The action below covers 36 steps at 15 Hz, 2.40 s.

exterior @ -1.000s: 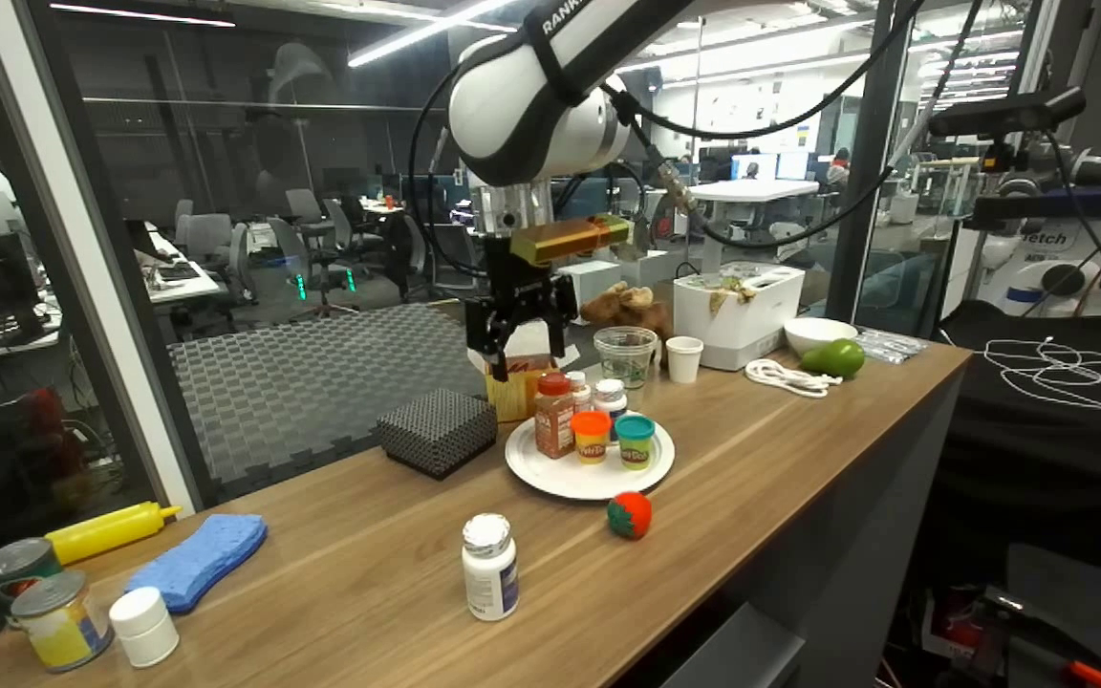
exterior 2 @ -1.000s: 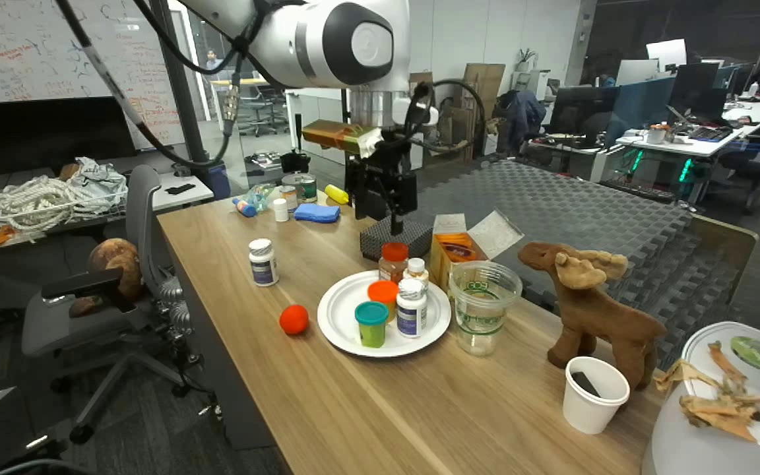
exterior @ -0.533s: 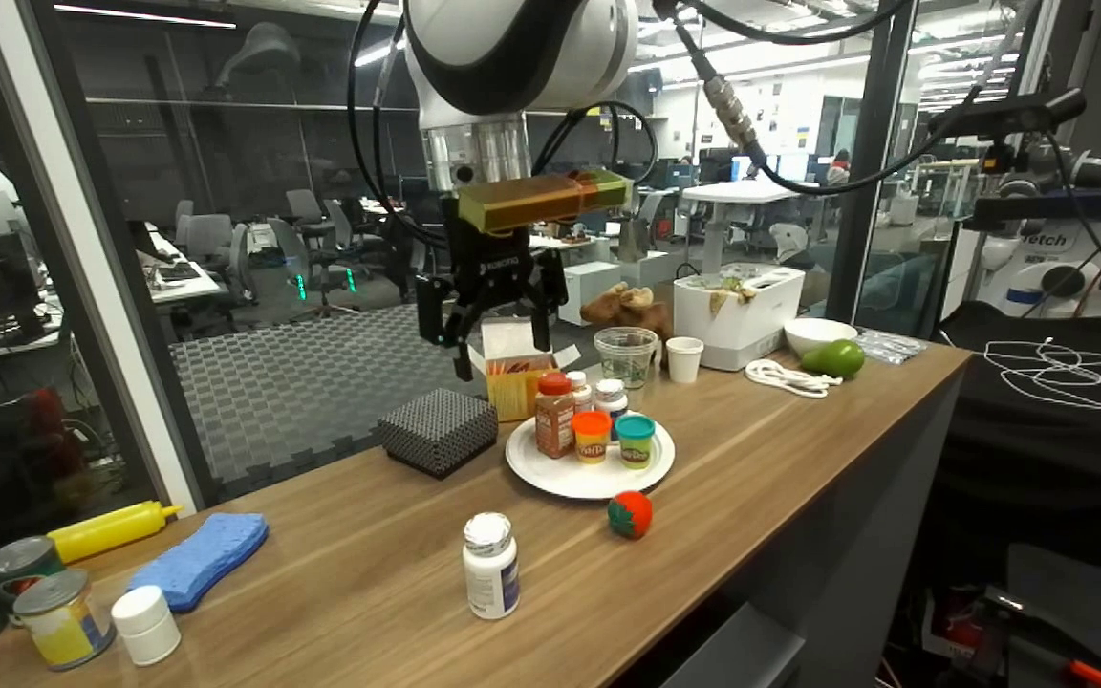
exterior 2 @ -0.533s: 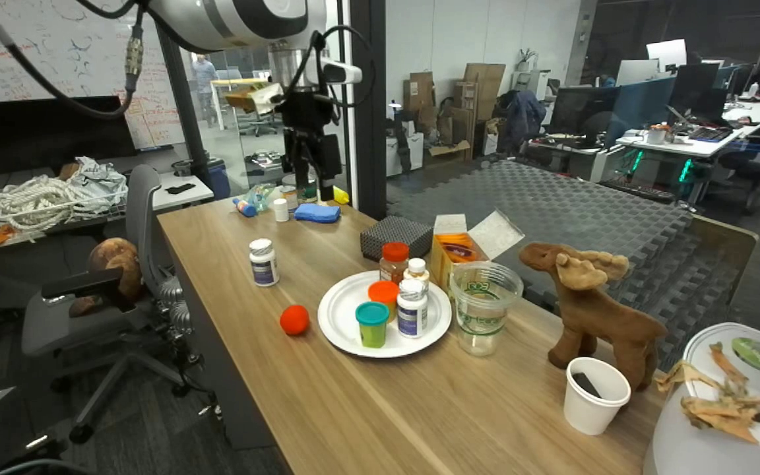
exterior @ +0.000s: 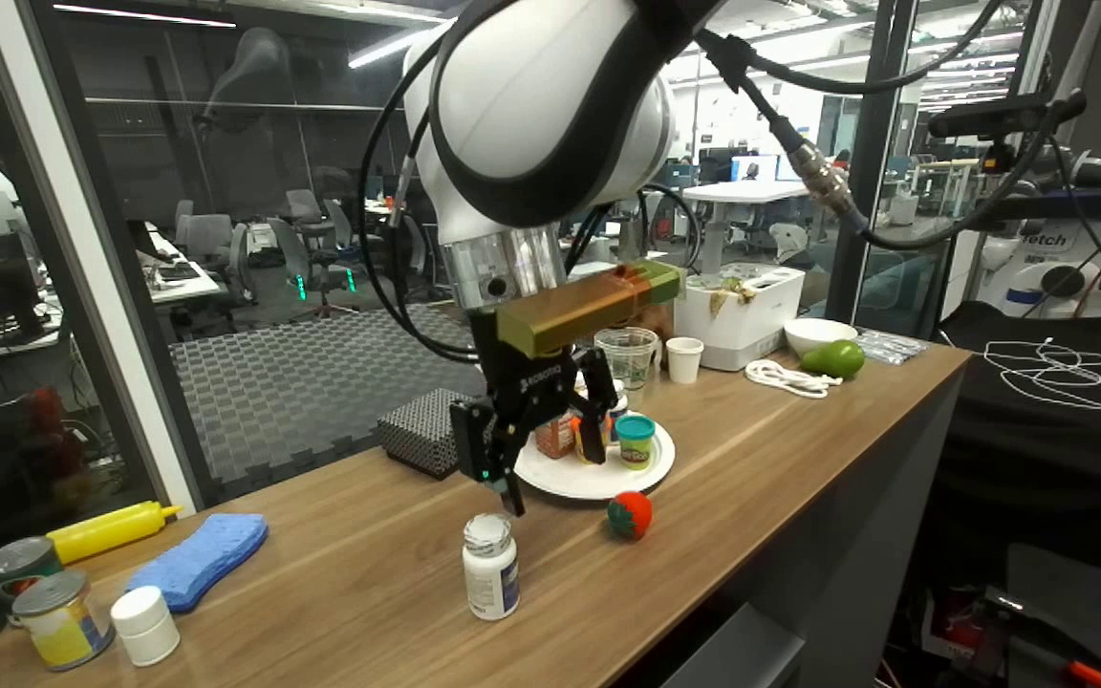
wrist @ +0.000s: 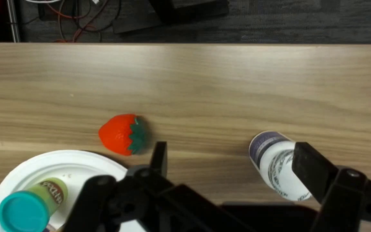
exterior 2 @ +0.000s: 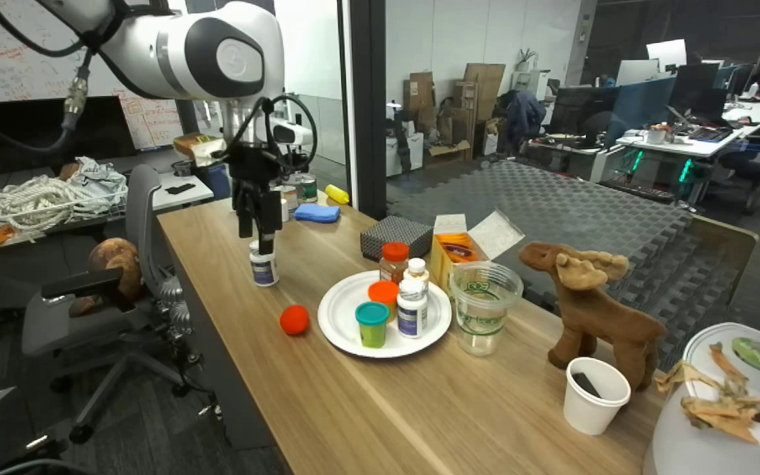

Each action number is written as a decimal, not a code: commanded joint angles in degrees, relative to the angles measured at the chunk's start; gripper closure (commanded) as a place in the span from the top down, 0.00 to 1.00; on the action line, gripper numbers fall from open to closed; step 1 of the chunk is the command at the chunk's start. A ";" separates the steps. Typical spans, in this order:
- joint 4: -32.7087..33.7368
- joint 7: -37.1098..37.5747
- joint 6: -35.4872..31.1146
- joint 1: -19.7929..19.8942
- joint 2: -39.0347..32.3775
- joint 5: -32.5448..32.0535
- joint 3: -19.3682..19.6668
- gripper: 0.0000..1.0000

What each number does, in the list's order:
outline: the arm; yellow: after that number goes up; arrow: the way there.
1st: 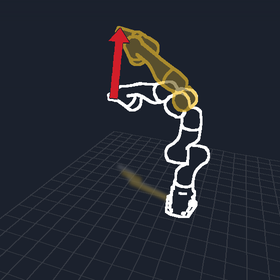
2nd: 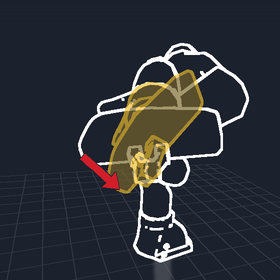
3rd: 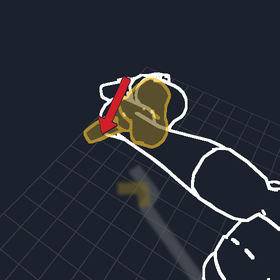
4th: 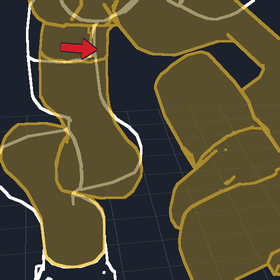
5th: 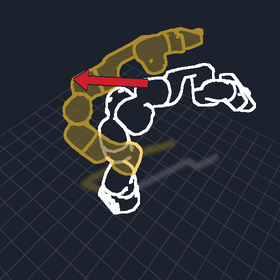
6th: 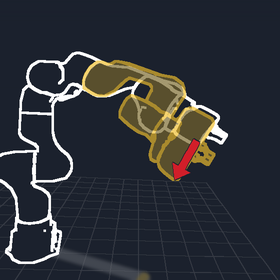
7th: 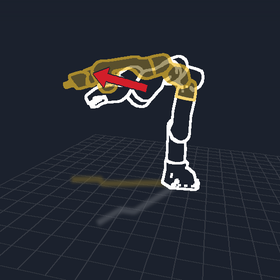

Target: Place the containers and orange toy on the white plate

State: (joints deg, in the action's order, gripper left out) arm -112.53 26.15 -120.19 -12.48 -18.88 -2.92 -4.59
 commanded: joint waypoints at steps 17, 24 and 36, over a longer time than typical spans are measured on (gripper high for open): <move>-5.16 -14.34 -15.06 -0.11 -0.58 3.28 -4.06 1.00; -3.19 -15.70 -17.66 -0.56 -3.55 2.10 -3.56 1.00; -4.08 -13.94 -19.86 -1.52 -1.84 0.62 -2.83 0.26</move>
State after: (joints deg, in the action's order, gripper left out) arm -115.90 11.52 -139.21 -13.21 -22.69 -1.31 -7.91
